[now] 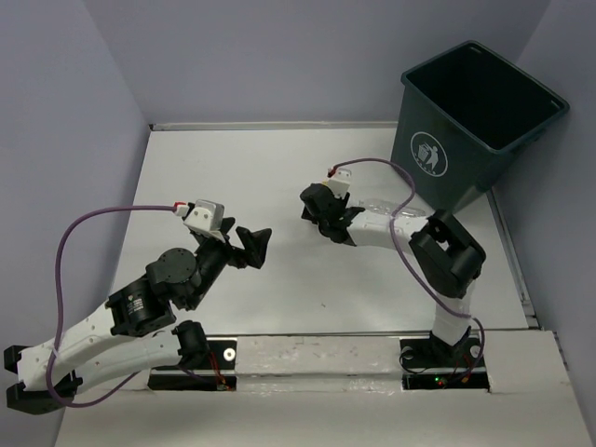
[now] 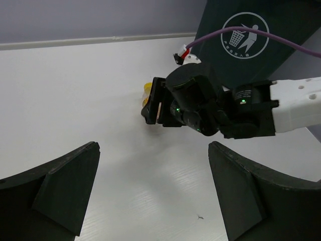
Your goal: Put the plastic bottles in the bin
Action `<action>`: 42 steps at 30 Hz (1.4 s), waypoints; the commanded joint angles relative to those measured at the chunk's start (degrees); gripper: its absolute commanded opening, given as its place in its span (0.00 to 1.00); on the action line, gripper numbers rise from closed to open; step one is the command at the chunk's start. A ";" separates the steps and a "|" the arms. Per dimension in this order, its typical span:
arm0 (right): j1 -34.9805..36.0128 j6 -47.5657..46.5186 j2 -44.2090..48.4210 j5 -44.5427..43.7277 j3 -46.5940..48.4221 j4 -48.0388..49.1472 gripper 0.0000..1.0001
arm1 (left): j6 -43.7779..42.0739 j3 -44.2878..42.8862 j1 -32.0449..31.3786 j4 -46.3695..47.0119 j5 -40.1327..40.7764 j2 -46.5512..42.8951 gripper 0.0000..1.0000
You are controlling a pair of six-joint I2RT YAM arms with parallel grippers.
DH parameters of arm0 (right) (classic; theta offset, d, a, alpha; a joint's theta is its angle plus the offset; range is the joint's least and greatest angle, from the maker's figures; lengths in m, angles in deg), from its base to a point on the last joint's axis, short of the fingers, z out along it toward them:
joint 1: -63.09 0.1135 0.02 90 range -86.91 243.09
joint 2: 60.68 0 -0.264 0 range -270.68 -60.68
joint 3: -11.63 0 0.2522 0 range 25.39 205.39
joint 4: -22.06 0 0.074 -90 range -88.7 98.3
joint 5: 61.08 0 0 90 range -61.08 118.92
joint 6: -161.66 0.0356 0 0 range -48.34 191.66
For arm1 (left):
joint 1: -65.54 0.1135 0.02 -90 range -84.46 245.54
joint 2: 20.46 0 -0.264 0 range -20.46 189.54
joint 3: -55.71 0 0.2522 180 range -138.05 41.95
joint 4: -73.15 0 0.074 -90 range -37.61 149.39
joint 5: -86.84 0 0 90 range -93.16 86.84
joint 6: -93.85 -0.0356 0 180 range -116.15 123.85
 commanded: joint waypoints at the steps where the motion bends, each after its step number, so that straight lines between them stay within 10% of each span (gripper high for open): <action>1: 0.98 -13.21 14.10 3.80 -3.19 11.35 0.49 | -0.25 0.20 0.04 2.18 0.11 0.33 0.99; 6: -2.96 -34.92 27.62 2.23 3.03 11.19 0.49 | 0.01 0.03 0.04 2.10 -0.33 -0.02 0.99; 17: -35.65 -41.38 25.66 10.40 31.66 -9.11 0.47 | 0.19 0.11 0.04 2.53 -1.12 -1.51 0.99; 20: -44.18 -39.90 21.35 13.46 36.52 -13.06 0.58 | 0.19 0.11 0.04 2.54 -1.38 -1.43 0.99; 22: -46.74 -39.28 20.45 14.09 37.93 -15.70 0.89 | 0.28 0.11 0.04 2.54 -1.38 -1.43 0.99; 24: -47.27 -39.45 21.58 12.70 40.48 -17.54 1.00 | 0.28 0.29 0.04 2.45 -0.95 -1.16 0.99; 32: -44.38 -35.59 31.25 39.07 36.99 -19.49 0.92 | -0.08 0.11 0.04 2.01 -0.25 0.77 0.99; 42: -31.20 -44.28 34.34 60.52 3.85 -22.73 0.89 | -0.34 0.29 0.13 1.83 2.92 -0.02 0.99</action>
